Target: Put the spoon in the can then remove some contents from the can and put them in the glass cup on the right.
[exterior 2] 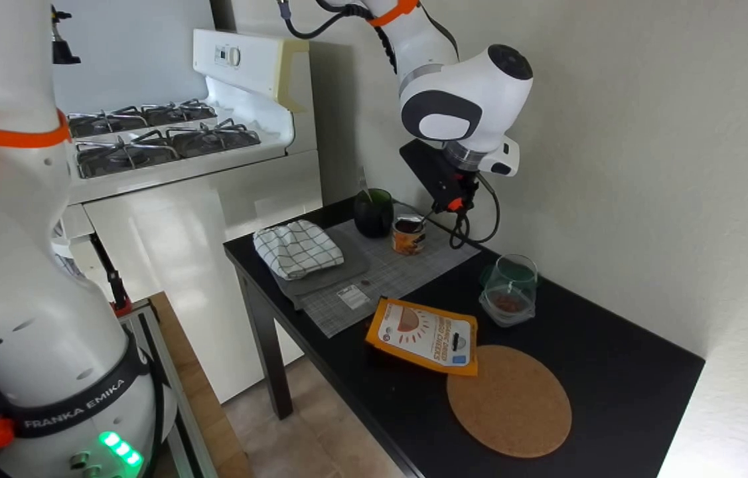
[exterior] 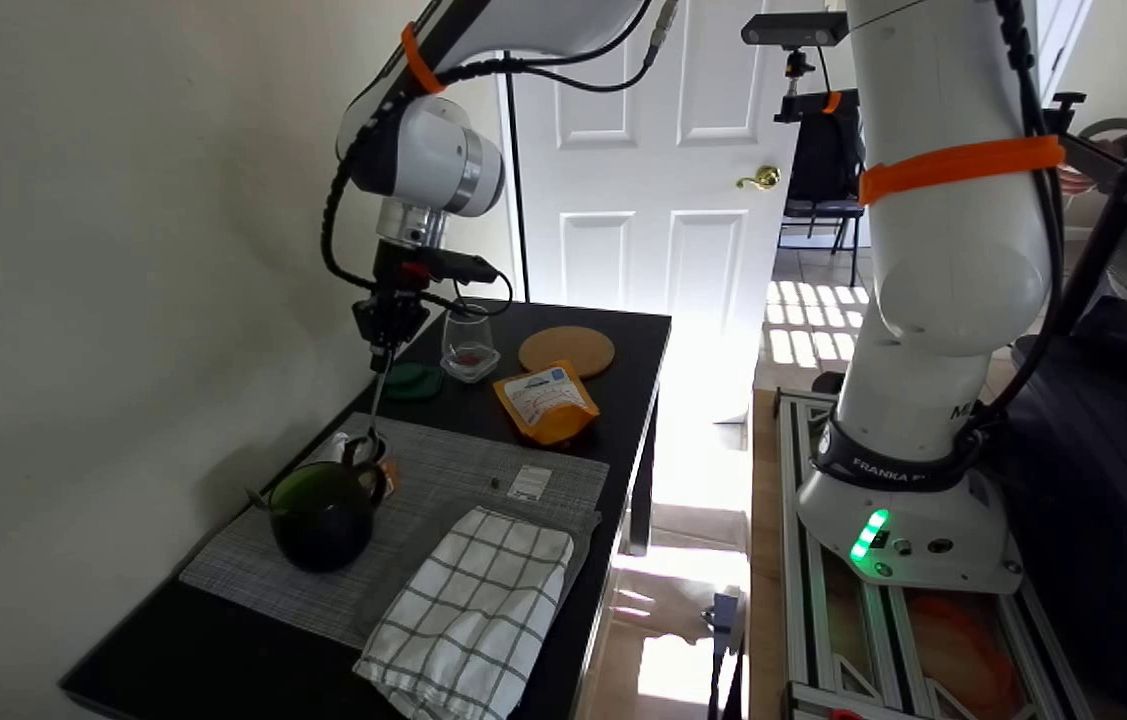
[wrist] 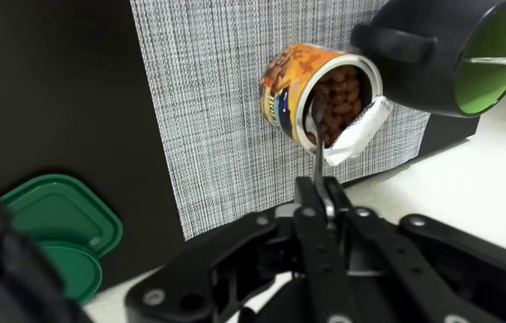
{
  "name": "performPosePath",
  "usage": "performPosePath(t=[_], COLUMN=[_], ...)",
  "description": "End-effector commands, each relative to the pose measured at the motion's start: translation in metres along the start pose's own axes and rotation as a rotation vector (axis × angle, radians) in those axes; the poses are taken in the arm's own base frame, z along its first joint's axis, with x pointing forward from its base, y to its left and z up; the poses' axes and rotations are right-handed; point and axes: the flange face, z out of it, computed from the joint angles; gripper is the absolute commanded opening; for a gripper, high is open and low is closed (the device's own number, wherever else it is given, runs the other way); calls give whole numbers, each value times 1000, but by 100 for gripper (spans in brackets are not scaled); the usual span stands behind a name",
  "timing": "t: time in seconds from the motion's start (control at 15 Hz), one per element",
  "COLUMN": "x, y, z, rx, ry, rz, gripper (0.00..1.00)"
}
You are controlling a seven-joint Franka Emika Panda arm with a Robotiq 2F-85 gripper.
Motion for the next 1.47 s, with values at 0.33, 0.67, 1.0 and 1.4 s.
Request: performPosePath(t=[0.33, 0.67, 1.0, 1.4], x=[2, 11, 20, 29], y=[-11, 8, 37, 51], z=[39, 37, 36, 47], rx=[25, 171, 265, 312], ry=[-48, -140, -197, -209], rz=[7, 51, 119, 148], gripper=[2, 2, 2, 2])
